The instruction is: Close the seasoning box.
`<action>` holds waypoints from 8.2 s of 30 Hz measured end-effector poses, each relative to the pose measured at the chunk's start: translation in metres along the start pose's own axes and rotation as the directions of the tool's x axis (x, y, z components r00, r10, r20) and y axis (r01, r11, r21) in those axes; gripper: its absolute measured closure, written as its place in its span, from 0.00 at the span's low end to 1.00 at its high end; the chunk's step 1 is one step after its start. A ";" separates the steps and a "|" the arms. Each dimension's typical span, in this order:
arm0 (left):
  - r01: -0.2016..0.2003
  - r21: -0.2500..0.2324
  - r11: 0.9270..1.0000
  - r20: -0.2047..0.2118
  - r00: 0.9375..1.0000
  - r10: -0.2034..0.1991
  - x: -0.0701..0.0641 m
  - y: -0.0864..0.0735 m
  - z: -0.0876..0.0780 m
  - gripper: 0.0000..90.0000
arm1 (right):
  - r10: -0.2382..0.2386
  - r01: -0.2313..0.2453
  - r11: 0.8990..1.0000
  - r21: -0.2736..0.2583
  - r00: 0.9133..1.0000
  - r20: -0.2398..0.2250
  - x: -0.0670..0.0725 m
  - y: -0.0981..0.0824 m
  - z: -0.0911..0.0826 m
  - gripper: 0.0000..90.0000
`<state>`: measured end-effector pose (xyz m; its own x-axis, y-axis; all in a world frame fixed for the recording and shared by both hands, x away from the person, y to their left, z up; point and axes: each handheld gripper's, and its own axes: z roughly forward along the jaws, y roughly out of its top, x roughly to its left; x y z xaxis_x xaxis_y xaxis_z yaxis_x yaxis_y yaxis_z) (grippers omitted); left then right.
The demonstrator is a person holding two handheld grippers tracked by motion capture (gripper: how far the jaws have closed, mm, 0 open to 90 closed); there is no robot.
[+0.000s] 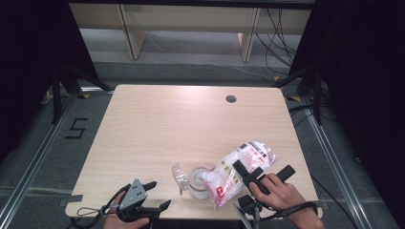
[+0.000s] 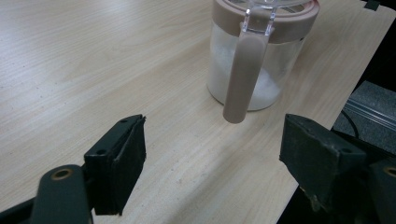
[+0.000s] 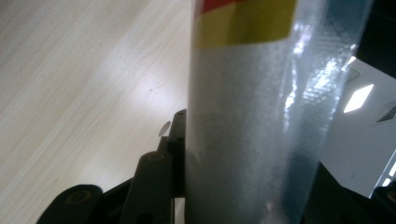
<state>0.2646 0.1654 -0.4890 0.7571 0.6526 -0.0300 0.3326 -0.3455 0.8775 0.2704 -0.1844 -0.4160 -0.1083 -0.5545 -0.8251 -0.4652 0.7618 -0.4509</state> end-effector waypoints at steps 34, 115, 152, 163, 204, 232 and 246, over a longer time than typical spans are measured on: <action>0.028 0.003 1.000 0.000 1.000 -0.028 -0.002 0.000 0.000 0.25 | -0.062 0.062 0.998 -0.015 0.998 0.001 -0.003 -0.003 0.000 0.77; 0.004 -0.010 1.000 0.004 1.000 -0.004 -0.001 0.000 0.000 0.24 | -0.044 0.045 0.999 -0.026 0.998 0.033 0.002 0.003 0.000 0.79; 0.004 -0.010 1.000 0.002 1.000 -0.004 -0.001 0.000 0.000 0.24 | -0.114 0.115 0.993 -0.005 0.993 0.034 -0.003 0.001 -0.002 0.79; 0.010 -0.011 1.000 0.000 1.000 -0.010 -0.001 0.000 0.000 0.24 | -0.111 0.112 0.994 -0.012 0.993 0.031 -0.004 0.000 -0.002 0.79; 0.001 -0.008 1.000 -0.001 1.000 -0.001 0.000 0.000 -0.001 0.24 | -0.109 0.109 0.994 -0.010 0.994 0.021 -0.003 -0.002 -0.002 0.82; -0.001 -0.009 1.000 -0.001 1.000 0.001 0.000 0.000 -0.001 0.24 | -0.093 0.093 0.996 -0.011 0.995 0.024 -0.003 -0.004 -0.003 0.82; -0.006 -0.008 1.000 -0.004 1.000 0.006 0.000 0.001 -0.001 0.24 | -0.087 0.087 0.996 -0.016 0.996 0.018 -0.002 -0.005 -0.003 0.83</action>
<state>0.2644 0.1659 -0.4881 0.7572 0.6528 -0.0229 0.3236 -0.3443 0.8813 0.2702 -0.1883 -0.4104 -0.0516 -0.6123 -0.7890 -0.4866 0.7053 -0.5155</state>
